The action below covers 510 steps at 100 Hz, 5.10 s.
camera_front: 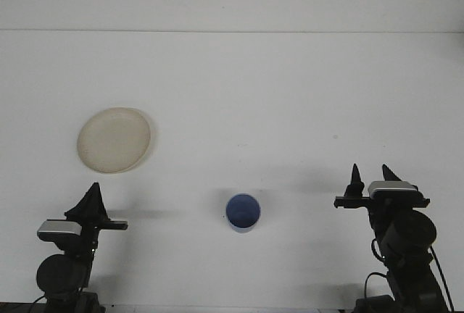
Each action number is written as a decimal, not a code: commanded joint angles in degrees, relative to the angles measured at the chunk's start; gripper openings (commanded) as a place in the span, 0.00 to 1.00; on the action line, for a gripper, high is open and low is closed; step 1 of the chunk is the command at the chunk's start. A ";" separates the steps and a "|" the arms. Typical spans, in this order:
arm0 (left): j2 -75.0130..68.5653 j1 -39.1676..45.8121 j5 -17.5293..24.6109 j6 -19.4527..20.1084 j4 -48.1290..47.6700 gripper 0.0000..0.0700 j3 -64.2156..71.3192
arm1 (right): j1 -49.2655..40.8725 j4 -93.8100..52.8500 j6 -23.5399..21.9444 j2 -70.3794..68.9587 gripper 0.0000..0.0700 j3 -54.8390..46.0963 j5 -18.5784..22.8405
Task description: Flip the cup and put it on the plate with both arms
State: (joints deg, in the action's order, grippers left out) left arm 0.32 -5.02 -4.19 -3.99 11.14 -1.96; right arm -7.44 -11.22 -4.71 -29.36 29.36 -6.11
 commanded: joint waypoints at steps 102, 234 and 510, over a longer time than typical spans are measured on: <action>16.79 -0.09 1.38 -3.15 -29.03 0.02 -32.98 | -0.09 0.55 0.44 -0.20 0.61 0.26 0.04; 50.60 -0.13 10.75 -1.51 -62.60 0.70 -66.90 | -0.09 0.57 0.44 -0.20 0.61 0.26 0.02; 107.08 -27.36 -4.46 2.29 -78.38 0.01 -108.72 | -0.09 0.55 0.46 -0.20 0.61 0.26 0.02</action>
State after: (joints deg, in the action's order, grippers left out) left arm 106.45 -35.11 -6.96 -2.42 -66.89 -108.49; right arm -7.44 -11.22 -4.71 -29.36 29.36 -6.13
